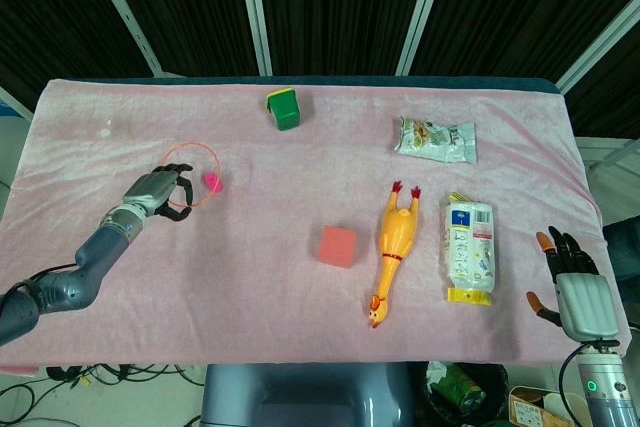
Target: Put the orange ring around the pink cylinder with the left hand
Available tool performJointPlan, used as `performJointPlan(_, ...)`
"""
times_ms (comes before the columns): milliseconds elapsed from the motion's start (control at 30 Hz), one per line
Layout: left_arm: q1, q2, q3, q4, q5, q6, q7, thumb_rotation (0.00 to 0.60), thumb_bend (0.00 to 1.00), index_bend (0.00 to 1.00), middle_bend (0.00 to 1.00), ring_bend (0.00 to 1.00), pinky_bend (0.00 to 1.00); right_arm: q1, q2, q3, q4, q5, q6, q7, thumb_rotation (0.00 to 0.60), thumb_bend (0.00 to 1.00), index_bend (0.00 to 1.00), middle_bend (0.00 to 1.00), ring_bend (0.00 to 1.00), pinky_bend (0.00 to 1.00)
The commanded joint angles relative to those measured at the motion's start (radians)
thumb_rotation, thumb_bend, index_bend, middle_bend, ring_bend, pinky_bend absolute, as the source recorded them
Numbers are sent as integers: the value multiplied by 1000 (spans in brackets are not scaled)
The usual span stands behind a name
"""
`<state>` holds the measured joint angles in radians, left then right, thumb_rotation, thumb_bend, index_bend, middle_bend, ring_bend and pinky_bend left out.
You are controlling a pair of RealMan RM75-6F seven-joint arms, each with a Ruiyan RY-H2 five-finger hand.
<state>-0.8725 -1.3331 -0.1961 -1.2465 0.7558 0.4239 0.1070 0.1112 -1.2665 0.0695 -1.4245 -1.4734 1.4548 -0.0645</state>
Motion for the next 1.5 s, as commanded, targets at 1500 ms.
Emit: performJointPlan(1500, -16, 153, 143, -230, 59, 308, 21, 600, 314, 430, 62, 0, 0, -5, 8, 8, -14, 5, 4, 3, 600, 179, 0, 0, 0, 183)
